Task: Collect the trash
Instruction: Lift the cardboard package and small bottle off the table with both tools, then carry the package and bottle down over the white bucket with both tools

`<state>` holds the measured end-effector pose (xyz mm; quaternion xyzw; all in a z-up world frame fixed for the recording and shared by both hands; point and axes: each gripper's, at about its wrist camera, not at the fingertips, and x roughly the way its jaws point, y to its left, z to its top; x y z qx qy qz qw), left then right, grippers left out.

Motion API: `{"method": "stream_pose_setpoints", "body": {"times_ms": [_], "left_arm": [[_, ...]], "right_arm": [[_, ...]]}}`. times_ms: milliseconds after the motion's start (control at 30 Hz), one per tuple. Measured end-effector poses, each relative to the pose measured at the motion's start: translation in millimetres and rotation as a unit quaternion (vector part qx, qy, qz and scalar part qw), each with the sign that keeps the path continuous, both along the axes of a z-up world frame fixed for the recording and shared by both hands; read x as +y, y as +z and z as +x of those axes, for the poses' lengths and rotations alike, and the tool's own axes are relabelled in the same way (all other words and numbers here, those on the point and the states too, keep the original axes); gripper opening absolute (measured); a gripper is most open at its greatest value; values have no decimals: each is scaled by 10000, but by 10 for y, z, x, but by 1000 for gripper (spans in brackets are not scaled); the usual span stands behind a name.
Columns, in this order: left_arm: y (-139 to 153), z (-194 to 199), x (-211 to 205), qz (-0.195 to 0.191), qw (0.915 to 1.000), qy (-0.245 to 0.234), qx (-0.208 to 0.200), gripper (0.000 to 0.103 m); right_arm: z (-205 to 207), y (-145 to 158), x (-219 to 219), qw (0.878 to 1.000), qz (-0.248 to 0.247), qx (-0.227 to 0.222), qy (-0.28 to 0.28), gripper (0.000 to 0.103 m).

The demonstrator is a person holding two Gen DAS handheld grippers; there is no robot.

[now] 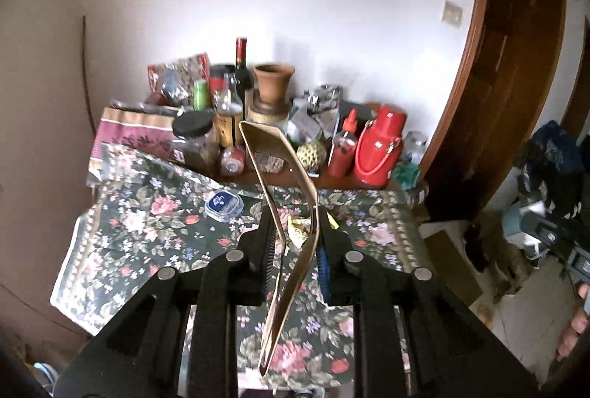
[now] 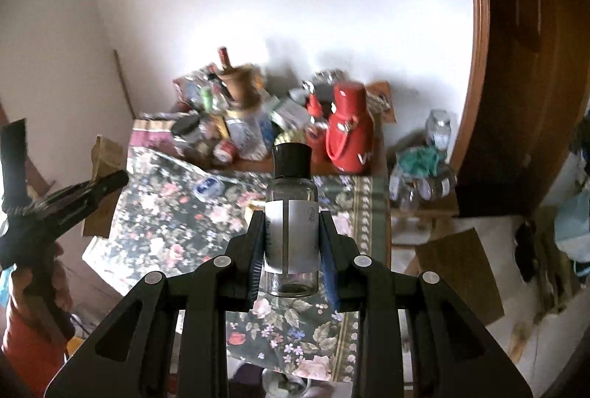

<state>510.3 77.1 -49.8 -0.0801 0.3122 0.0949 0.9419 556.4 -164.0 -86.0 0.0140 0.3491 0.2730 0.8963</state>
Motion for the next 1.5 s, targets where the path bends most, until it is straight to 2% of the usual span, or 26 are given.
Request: {"method": "stream_pose_setpoints", "body": {"times_ms": [233, 433, 633, 933, 1200, 1500], "left_arm": [[296, -600, -130, 208, 9988, -140, -409, 19], [377, -1097, -98, 295, 9963, -511, -630, 19], [308, -1700, 0, 452, 9939, -868, -506, 19], [170, -2478, 124, 284, 9910, -1238, -422, 19], [14, -2718, 42, 146, 9899, -1406, -121, 19], [-409, -2581, -192, -4, 9907, -1289, 443, 19]], "right_arm": [[-431, 258, 46, 9991, 233, -350, 43, 25], [-904, 338, 154, 9984, 224, -498, -150, 25], [-1499, 309, 322, 9976, 295, -445, -449, 25], [-2341, 125, 560, 9977, 192, -283, -589, 25], [-2588, -43, 515, 9976, 114, 78, -674, 25], [-2478, -400, 333, 9969, 6, 510, -590, 25]]}}
